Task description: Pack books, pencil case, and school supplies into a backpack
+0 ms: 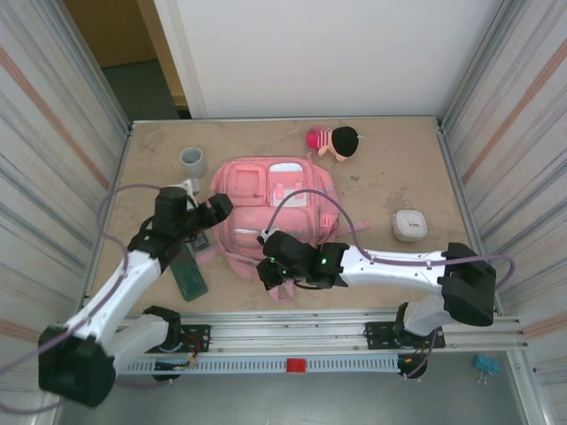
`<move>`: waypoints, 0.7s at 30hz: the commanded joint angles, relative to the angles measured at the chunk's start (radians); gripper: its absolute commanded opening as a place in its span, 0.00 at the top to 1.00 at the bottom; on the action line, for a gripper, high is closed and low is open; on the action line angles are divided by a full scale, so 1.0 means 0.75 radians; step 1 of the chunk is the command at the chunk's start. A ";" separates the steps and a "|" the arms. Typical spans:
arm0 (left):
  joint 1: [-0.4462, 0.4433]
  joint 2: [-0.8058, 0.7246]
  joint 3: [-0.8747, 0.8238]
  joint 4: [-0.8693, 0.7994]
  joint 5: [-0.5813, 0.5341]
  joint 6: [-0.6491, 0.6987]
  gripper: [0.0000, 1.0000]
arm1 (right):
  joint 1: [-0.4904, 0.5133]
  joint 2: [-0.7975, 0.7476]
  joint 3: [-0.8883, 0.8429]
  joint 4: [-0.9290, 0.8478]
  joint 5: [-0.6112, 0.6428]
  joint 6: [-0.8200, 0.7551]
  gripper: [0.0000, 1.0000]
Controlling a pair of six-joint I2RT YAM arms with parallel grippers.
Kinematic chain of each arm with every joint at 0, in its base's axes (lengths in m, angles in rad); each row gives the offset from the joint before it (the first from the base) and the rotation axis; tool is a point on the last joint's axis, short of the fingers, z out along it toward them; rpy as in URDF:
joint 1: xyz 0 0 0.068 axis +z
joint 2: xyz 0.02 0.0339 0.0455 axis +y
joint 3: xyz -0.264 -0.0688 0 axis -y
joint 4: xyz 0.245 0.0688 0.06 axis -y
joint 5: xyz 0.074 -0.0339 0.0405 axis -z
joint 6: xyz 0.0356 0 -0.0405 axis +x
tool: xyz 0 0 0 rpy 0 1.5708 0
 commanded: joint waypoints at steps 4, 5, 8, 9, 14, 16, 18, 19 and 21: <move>-0.097 -0.383 -0.139 -0.417 0.108 -0.264 0.27 | -0.053 0.053 0.074 0.137 -0.187 -0.002 1.00; -0.116 -0.414 -0.155 -0.447 0.109 -0.290 0.27 | -0.053 0.060 0.080 0.133 -0.198 -0.002 1.00; -0.172 -0.464 -0.225 -0.461 0.105 -0.365 0.28 | -0.059 0.070 0.089 0.120 -0.217 0.003 1.00; -0.186 -0.465 -0.250 -0.441 0.106 -0.387 0.29 | -0.061 0.074 0.088 0.120 -0.225 0.005 1.00; -0.240 -0.377 -0.318 -0.258 0.147 -0.460 0.31 | -0.061 0.092 0.097 0.124 -0.252 0.018 1.00; -0.264 -0.323 -0.310 -0.245 0.148 -0.453 0.31 | -0.062 0.093 0.097 0.128 -0.256 0.021 1.00; -0.281 -0.275 -0.304 -0.237 0.134 -0.437 0.34 | -0.067 0.094 0.097 0.132 -0.262 0.022 1.00; -0.283 -0.261 -0.307 -0.223 0.125 -0.436 0.38 | -0.066 0.096 0.097 0.135 -0.265 0.022 1.00; -0.285 -0.245 -0.325 -0.175 0.097 -0.451 0.53 | -0.068 0.094 0.094 0.131 -0.272 0.026 1.00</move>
